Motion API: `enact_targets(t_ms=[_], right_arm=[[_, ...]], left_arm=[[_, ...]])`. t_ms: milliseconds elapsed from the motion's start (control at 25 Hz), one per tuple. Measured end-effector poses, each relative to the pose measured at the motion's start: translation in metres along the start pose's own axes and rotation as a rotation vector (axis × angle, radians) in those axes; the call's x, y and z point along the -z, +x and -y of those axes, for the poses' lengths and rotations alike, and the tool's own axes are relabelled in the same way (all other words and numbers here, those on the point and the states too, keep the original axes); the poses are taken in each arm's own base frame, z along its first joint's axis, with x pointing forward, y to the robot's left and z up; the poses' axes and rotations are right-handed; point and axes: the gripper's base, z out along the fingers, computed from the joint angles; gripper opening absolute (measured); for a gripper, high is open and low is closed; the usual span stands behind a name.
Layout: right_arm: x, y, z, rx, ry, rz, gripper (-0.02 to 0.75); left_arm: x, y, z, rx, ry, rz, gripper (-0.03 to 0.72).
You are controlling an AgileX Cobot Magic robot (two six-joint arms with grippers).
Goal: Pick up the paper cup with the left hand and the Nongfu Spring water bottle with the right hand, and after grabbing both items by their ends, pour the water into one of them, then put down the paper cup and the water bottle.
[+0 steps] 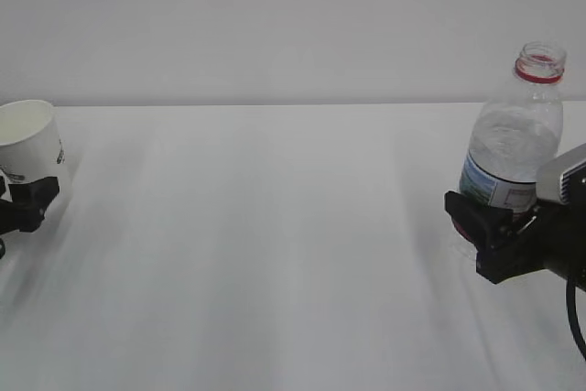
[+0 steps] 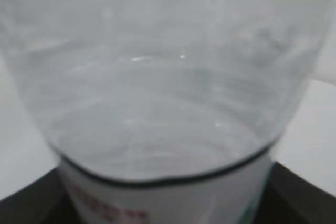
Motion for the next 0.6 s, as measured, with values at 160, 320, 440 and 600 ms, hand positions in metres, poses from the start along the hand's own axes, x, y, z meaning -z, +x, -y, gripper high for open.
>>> enact_targets(t_ms=[160,320,440,600], right_arm=[[0.0,0.0,0.0,0.001,-0.001,0.0,0.524],[0.0,0.0,0.0,0.001,-0.001,0.0,0.524],[0.0,0.0,0.0,0.001,-0.001,0.0,0.524],[0.0,0.0,0.0,0.001,-0.001,0.0,0.524]], left_arm=[[-0.006,-0.007,-0.002,-0.008,0.001,0.029,0.62],[-0.01,-0.011,-0.003,-0.013,0.001,0.046,0.62],[-0.013,-0.012,-0.004,-0.016,0.001,0.054,0.62],[-0.019,-0.009,-0.006,-0.014,0.001,0.051,0.62]])
